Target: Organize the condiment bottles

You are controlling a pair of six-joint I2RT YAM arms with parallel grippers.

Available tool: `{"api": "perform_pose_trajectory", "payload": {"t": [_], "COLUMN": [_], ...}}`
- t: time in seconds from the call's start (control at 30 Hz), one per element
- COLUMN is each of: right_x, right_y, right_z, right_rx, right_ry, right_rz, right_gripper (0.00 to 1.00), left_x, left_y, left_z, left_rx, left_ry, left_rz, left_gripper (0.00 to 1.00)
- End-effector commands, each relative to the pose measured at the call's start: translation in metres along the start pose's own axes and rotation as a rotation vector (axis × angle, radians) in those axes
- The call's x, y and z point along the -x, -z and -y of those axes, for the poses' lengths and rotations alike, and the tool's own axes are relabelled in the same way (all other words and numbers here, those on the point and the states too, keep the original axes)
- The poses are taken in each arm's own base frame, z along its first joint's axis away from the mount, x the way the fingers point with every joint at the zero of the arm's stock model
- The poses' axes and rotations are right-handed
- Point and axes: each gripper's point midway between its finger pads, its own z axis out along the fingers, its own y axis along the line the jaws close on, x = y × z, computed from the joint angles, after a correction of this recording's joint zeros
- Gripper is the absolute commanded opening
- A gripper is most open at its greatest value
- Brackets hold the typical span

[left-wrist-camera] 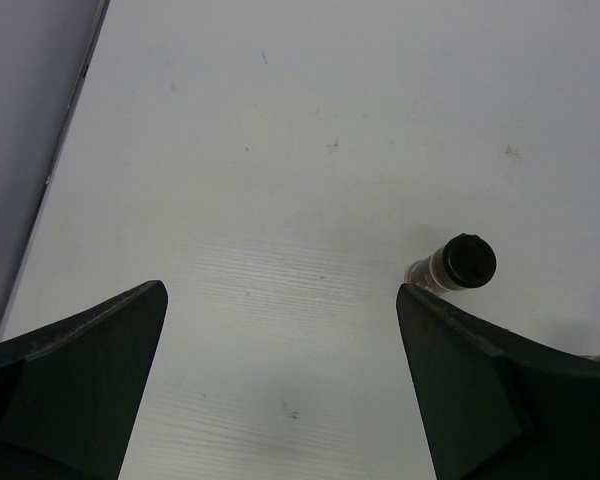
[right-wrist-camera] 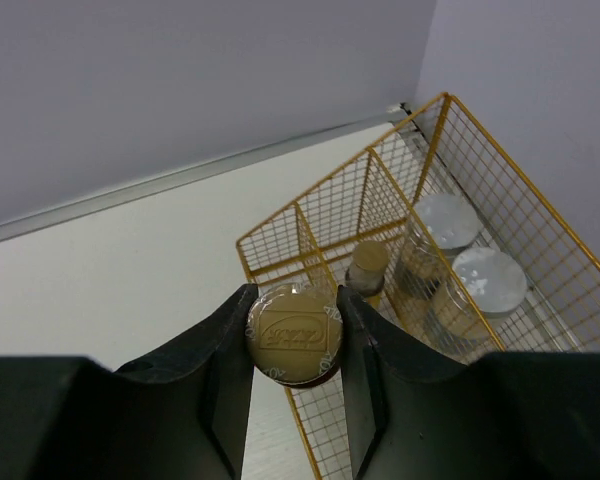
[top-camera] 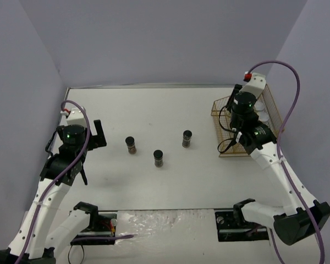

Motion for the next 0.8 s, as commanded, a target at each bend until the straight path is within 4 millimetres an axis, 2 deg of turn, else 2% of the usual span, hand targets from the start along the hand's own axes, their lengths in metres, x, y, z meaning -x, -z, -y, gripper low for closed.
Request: {"api": "perform_pose_trajectory", "payload": {"t": [0.0,0.17,0.33,0.47,0.77], "right_x": [0.009,-0.002,-0.014,-0.031,-0.078], "right_y": [0.000,-0.009,-0.017,-0.028,-0.050], "right_z": [0.047,0.080,0.102,0.107,0.105], "right_rx": [-0.169,-0.245,-0.304,-0.311,-0.315], "right_ry": [-0.089,-0.120,-0.135,-0.151,-0.176], "right_rz": [0.054,0.039,0.023,-0.002,-0.065], "right_gripper": [0.00,0.00,0.00,0.00,0.00], "left_x": [0.018,0.018,0.017,0.017,0.017], "left_y": [-0.001,-0.001,-0.001,-0.001,0.000], "left_z": [0.007,0.008,0.008,0.009,0.008], "left_rx": [-0.026,-0.028,-0.029,-0.033,-0.033], "left_ry": [0.013,0.013,0.012,0.014,0.016], "left_rz": [0.059,0.059,0.056,0.059,0.061], "left_gripper": [0.97,0.97,0.97,0.97,0.97]}}
